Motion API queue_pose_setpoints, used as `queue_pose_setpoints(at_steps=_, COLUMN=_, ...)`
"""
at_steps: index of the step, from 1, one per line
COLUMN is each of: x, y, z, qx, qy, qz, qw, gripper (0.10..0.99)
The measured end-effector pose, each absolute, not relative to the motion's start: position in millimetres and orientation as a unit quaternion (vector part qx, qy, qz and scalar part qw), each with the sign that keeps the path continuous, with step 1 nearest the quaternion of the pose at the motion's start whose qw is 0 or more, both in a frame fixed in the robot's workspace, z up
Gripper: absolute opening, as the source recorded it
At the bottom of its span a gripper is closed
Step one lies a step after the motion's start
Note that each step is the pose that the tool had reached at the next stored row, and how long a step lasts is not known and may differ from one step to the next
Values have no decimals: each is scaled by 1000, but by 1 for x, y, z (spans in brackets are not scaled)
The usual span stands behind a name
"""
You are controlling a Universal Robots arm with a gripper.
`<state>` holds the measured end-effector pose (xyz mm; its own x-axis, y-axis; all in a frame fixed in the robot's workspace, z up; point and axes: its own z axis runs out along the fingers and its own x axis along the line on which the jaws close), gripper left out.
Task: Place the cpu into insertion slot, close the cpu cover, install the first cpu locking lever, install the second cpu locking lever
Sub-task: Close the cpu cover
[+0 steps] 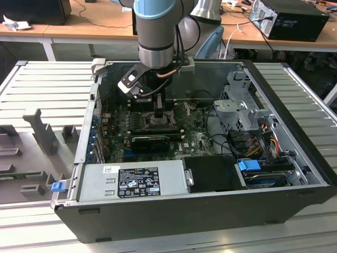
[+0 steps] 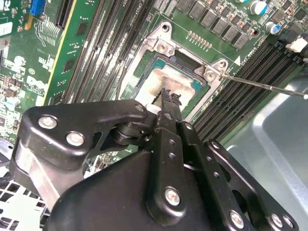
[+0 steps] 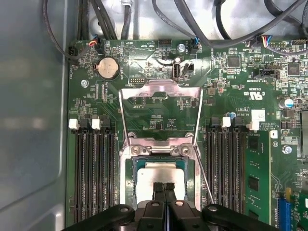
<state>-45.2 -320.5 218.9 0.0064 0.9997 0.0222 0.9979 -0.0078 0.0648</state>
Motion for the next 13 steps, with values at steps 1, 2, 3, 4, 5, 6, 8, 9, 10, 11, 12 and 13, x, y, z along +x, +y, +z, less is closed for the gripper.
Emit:
queue_pose_setpoints(at_steps=1, x=-44, y=-321, z=219, qx=709, qy=704, qz=27, qw=11, gripper=106)
queue_pose_setpoints(at_steps=2, x=-44, y=-321, z=219, qx=709, qy=704, qz=27, qw=11, gripper=106)
queue_pose_setpoints(at_steps=3, x=-44, y=-321, z=219, qx=709, qy=704, qz=26, qw=10, gripper=106)
queue_pose_setpoints(at_steps=4, x=-44, y=-321, z=219, qx=709, qy=704, qz=28, qw=8, gripper=106)
queue_pose_setpoints(at_steps=5, x=-44, y=-321, z=220, qx=709, qy=704, qz=28, qw=8, gripper=106)
queue_pose_setpoints(at_steps=6, x=-44, y=-321, z=220, qx=709, qy=704, qz=28, qw=8, gripper=106)
queue_pose_setpoints(at_steps=8, x=-44, y=-321, z=221, qx=710, qy=704, qz=28, qw=8, gripper=106)
queue_pose_setpoints(at_steps=9, x=-44, y=-321, z=221, qx=709, qy=704, qz=28, qw=8, gripper=106)
queue_pose_setpoints(at_steps=10, x=-44, y=-321, z=221, qx=709, qy=704, qz=28, qw=8, gripper=106)
queue_pose_setpoints(at_steps=11, x=-44, y=-321, z=221, qx=709, qy=704, qz=28, qw=8, gripper=106)
queue_pose_setpoints(at_steps=12, x=-44, y=-321, z=221, qx=709, qy=704, qz=28, qw=8, gripper=106)
queue_pose_setpoints(at_steps=13, x=-44, y=-321, z=221, qx=709, qy=704, qz=28, qw=8, gripper=106)
